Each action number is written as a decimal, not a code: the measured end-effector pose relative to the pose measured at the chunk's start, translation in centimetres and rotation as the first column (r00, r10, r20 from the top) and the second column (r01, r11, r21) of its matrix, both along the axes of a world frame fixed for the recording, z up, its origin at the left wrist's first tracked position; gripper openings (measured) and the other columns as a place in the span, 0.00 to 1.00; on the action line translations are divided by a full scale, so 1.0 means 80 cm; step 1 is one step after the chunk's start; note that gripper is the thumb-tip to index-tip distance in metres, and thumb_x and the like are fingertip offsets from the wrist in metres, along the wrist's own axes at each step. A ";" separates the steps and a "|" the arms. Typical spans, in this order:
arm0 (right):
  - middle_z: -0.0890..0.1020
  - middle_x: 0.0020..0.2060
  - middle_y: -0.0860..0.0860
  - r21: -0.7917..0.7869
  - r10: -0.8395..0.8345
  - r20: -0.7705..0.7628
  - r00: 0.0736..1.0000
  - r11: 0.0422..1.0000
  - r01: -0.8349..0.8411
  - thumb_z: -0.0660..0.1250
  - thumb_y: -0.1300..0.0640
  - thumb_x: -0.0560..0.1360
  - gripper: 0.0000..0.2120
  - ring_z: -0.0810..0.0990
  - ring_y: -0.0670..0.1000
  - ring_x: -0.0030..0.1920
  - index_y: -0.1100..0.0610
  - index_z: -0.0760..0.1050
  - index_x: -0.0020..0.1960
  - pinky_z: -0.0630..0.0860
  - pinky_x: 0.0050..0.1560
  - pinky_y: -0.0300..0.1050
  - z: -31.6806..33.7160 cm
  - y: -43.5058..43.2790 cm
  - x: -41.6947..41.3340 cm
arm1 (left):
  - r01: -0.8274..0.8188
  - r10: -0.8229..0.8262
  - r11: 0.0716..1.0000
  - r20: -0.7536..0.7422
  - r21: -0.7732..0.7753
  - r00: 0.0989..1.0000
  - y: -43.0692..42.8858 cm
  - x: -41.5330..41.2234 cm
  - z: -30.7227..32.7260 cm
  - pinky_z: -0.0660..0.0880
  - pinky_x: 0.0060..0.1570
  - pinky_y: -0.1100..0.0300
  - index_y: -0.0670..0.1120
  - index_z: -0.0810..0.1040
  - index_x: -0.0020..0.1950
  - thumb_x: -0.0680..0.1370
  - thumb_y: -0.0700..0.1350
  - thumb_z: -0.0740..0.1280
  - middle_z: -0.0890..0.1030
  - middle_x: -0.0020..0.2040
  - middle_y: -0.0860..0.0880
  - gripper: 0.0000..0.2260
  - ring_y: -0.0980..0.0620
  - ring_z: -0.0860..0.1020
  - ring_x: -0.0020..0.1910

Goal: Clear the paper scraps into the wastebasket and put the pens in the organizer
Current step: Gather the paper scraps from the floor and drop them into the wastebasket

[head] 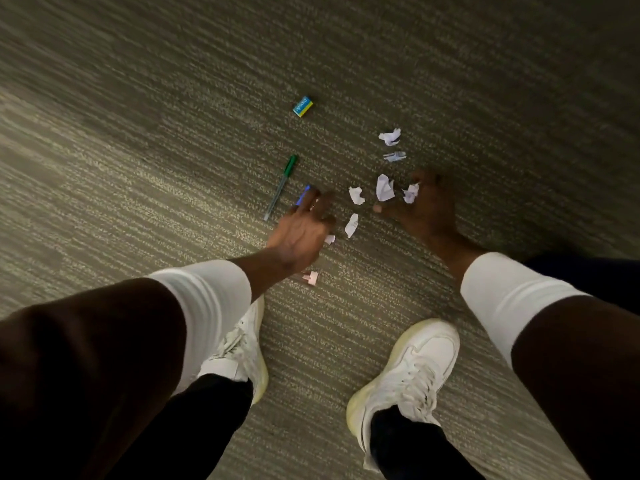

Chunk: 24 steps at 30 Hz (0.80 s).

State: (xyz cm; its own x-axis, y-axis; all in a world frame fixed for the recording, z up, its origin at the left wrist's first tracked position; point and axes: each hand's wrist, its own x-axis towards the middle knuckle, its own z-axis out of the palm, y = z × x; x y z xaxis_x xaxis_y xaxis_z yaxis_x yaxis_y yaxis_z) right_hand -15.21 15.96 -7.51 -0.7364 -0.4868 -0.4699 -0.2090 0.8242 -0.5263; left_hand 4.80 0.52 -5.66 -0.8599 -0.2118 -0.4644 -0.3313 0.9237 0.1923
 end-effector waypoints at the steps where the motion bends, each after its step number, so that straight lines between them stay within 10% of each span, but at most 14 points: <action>1: 0.77 0.63 0.53 0.011 0.077 0.018 0.997 0.997 -0.077 0.84 0.36 0.60 0.44 0.79 0.54 0.59 0.55 0.72 0.67 0.77 0.59 0.48 -0.001 -0.005 0.000 | 0.035 -0.035 0.999 0.003 0.010 0.999 -0.001 0.000 -0.002 0.84 0.54 0.39 0.46 0.82 0.62 0.72 0.35 0.76 0.64 0.79 0.41 0.20 0.36 0.62 0.79; 9: 0.63 0.73 0.60 0.149 0.645 -0.044 0.763 0.759 -0.634 0.87 0.37 0.55 0.55 0.77 0.63 0.64 0.49 0.66 0.75 0.81 0.56 0.57 -0.006 -0.049 0.017 | 0.033 -0.030 0.996 -0.046 0.079 0.999 0.003 0.008 -0.015 0.83 0.59 0.44 0.40 0.80 0.65 0.70 0.27 0.72 0.72 0.72 0.39 0.23 0.38 0.70 0.73; 16: 0.74 0.61 0.60 0.021 0.754 -0.107 0.648 0.653 -0.757 0.79 0.57 0.70 0.18 0.81 0.63 0.54 0.56 0.76 0.56 0.82 0.47 0.55 -0.020 -0.059 0.051 | 0.054 -0.044 0.989 -0.074 0.135 0.996 -0.003 0.009 -0.021 0.80 0.63 0.48 0.40 0.77 0.70 0.72 0.27 0.70 0.79 0.67 0.43 0.26 0.41 0.73 0.68; 24: 0.84 0.54 0.57 -0.047 0.494 -0.010 0.870 0.868 -0.494 0.79 0.64 0.69 0.09 0.84 0.61 0.53 0.56 0.86 0.48 0.78 0.54 0.47 0.004 -0.024 0.075 | -0.090 0.121 0.968 -0.121 0.234 0.985 0.018 0.004 0.002 0.80 0.50 0.48 0.40 0.82 0.57 0.67 0.27 0.72 0.84 0.53 0.40 0.20 0.39 0.80 0.54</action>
State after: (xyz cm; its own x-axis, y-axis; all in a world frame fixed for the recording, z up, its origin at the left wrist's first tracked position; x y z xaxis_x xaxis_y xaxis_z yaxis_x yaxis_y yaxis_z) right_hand -9.21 14.01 -7.20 -0.3931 -0.8080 -0.4389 -0.5809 0.5882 -0.5626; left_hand 5.12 1.97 -5.48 -0.8956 -0.2069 -0.3939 -0.3817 0.8121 0.4413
